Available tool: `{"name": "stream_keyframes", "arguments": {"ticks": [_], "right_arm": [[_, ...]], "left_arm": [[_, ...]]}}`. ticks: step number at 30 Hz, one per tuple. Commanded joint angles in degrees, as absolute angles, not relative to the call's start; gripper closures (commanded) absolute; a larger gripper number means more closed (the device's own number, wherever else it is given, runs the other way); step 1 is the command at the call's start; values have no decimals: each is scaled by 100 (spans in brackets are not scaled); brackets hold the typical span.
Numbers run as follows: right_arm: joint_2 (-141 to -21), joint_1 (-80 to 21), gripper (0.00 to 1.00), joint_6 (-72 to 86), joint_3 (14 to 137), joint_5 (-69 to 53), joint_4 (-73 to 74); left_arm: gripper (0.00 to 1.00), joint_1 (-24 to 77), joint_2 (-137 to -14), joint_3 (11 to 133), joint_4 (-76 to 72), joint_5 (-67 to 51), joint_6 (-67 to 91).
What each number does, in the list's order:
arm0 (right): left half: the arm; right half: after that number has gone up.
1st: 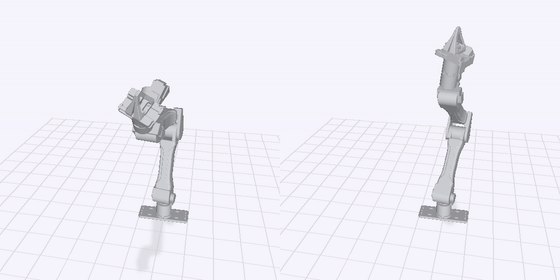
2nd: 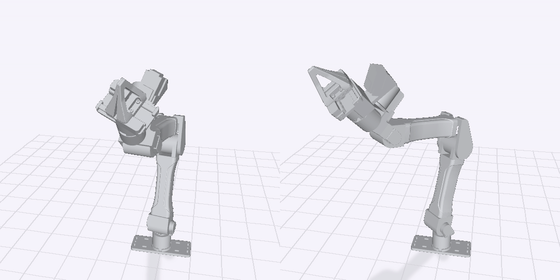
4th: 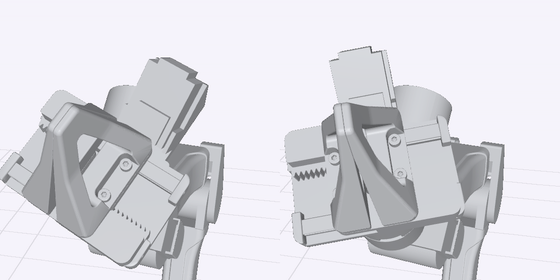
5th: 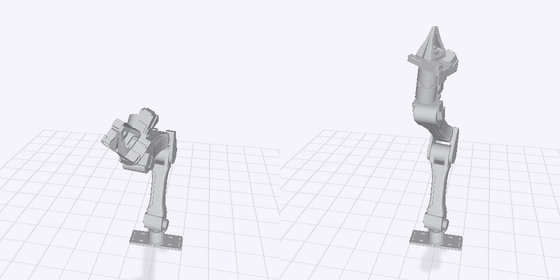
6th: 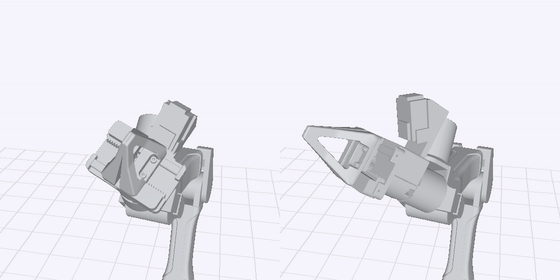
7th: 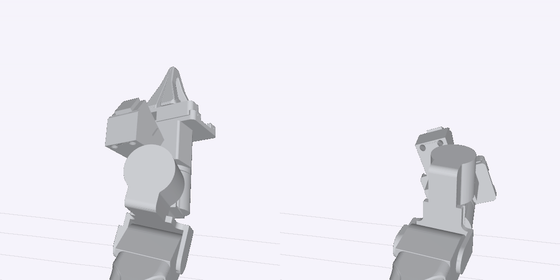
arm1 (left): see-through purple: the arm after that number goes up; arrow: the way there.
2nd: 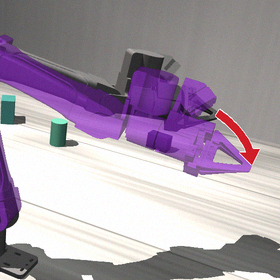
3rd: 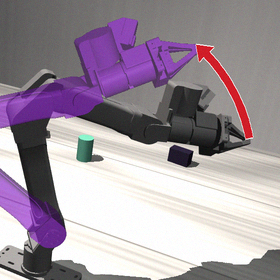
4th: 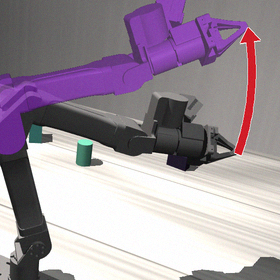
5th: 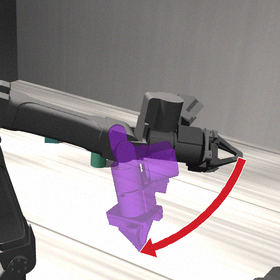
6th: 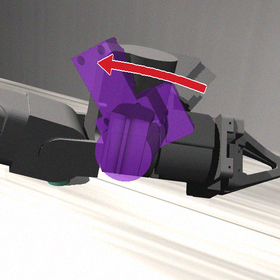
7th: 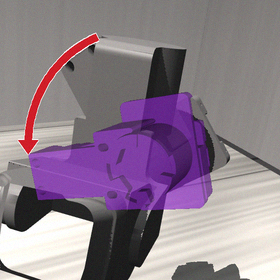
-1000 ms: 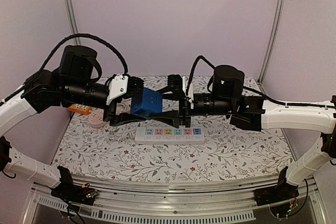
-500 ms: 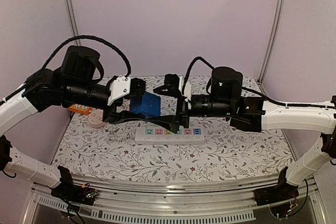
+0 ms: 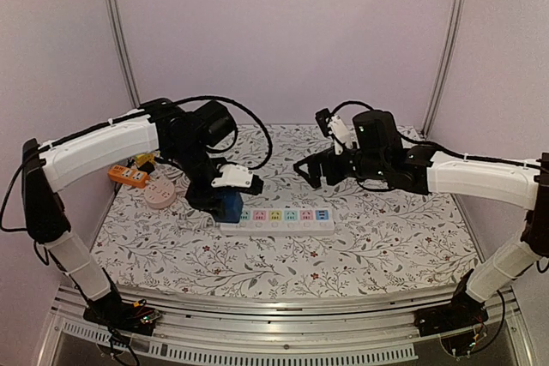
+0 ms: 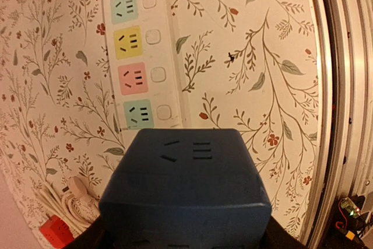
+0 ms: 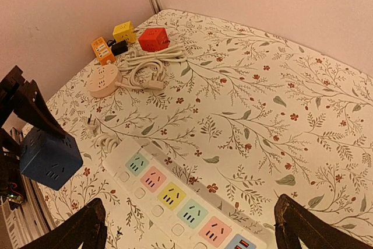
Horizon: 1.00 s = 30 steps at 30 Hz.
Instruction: Insert the plug
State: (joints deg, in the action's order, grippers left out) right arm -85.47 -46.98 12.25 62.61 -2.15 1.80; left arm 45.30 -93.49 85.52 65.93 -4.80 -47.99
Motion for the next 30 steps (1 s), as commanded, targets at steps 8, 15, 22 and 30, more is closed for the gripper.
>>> {"name": "stream_keyframes", "arguments": {"ticks": [8,15,22,30], "right_arm": [[-9668,-4066,4,2571,6439,193,1309],[-9900,-4024,4,2466,6500,200,1330],[-9917,-4021,4,2387,6496,199,1336],[-9935,-4020,4,2299,6581,220,1345]], "left_arm": [[100,3982,-11233,10313,7264,-660,-5918],[100,3891,-11835,10636,7006,-579,-5838],[100,3885,-12075,10755,7026,-684,-5742],[100,3894,-11915,10379,7075,-623,-5590]]}}
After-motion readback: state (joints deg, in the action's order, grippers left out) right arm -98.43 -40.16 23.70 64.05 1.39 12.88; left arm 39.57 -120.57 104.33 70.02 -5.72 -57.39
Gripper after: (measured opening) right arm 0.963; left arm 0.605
